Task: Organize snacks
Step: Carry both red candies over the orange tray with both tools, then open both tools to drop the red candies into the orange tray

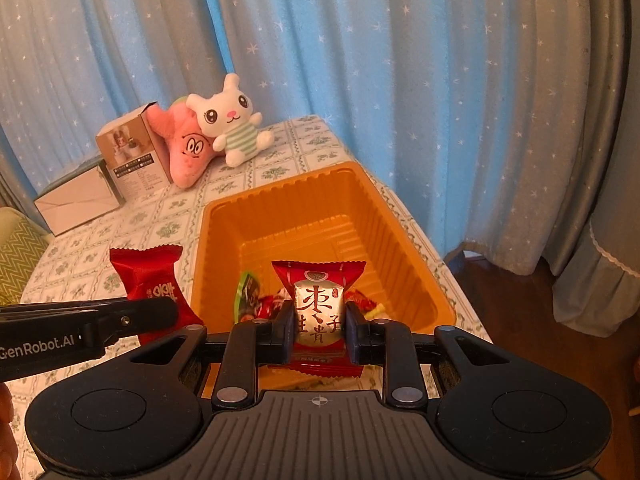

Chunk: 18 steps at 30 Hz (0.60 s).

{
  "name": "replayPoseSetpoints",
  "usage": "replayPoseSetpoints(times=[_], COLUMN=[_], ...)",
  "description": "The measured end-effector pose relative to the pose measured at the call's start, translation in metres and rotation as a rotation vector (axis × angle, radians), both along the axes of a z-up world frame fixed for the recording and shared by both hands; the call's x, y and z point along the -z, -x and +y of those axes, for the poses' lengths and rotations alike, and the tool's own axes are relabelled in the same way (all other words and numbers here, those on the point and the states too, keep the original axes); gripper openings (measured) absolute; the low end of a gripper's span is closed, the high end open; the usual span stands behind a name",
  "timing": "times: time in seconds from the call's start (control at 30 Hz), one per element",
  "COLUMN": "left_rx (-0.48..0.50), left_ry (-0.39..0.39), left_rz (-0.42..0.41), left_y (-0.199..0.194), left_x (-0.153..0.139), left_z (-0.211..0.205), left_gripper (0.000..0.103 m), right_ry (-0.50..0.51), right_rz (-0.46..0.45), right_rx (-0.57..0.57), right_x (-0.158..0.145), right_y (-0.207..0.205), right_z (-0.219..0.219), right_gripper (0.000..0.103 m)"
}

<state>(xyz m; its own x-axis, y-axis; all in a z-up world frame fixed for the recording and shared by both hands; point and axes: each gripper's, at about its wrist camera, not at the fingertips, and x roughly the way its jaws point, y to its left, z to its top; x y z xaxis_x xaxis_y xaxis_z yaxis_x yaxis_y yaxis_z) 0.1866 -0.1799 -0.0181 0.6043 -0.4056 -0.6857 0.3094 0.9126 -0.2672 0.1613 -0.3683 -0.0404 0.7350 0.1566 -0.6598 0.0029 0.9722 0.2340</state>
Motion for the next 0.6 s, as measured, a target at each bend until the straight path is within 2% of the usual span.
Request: replayPoseSetpoints(times=[0.6], left_rx=[0.013], left_ry=[0.001], left_rz=[0.009], left_y=[-0.052], left_x=[0.012], left_z=[-0.008], left_gripper=[0.015], right_ry=[0.035], right_rz=[-0.012], right_rx=[-0.018], right_x=[-0.002], right_y=[-0.054], right_z=[-0.006], right_gripper=[0.026])
